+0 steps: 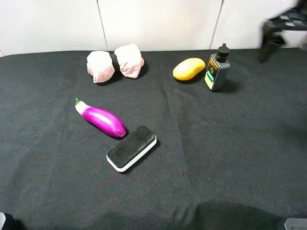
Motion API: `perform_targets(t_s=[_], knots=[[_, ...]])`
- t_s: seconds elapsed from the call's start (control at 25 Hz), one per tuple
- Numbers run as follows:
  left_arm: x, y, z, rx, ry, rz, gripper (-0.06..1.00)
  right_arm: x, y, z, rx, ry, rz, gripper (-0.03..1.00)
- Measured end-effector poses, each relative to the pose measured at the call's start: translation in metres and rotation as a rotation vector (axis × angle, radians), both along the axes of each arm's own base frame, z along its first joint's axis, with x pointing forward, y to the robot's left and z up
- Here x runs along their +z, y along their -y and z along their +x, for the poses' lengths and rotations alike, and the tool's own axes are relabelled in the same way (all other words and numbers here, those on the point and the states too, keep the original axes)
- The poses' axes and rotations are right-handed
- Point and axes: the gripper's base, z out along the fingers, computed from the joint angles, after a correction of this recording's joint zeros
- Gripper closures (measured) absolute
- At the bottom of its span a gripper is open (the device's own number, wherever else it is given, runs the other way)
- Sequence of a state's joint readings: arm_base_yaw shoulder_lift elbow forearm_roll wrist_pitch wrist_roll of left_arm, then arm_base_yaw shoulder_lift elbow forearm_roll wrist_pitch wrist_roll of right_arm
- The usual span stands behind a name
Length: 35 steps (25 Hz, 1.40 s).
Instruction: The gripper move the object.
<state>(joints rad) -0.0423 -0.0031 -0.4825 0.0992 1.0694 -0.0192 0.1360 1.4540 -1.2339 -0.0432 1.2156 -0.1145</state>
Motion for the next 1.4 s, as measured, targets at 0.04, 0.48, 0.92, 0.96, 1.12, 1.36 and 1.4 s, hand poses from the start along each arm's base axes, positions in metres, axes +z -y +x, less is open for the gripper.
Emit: perform_targets(t_s=[0.04,0.48,0.92,0.96,1.12,1.36,1.4], knots=[[0.0,0.0,0.0,0.0,0.0,0.0,0.24,0.003,0.012,-0.015,-0.036,0.013,0.0,0.27],[0.0,0.0,0.0,0.0,0.005,0.0,0.24,0.011,0.05,-0.164,-0.23,0.264,-0.009,0.27],[0.0,0.0,0.0,0.0,0.005,0.0,0.24,-0.031,0.042,-0.226,-0.26,0.428,0.025,0.27],[0.0,0.0,0.0,0.0,0.005,0.0,0.24,-0.032,0.041,-0.227,-0.258,0.445,0.036,0.27],[0.0,0.0,0.0,0.0,0.005,0.0,0.24,-0.029,0.039,-0.232,-0.244,0.519,0.055,0.27],[0.0,0.0,0.0,0.0,0.005,0.0,0.24,-0.027,0.037,-0.244,-0.231,0.595,0.057,0.27],[0.0,0.0,0.0,0.0,0.005,0.0,0.24,-0.026,0.036,-0.248,-0.228,0.617,0.058,0.27]])
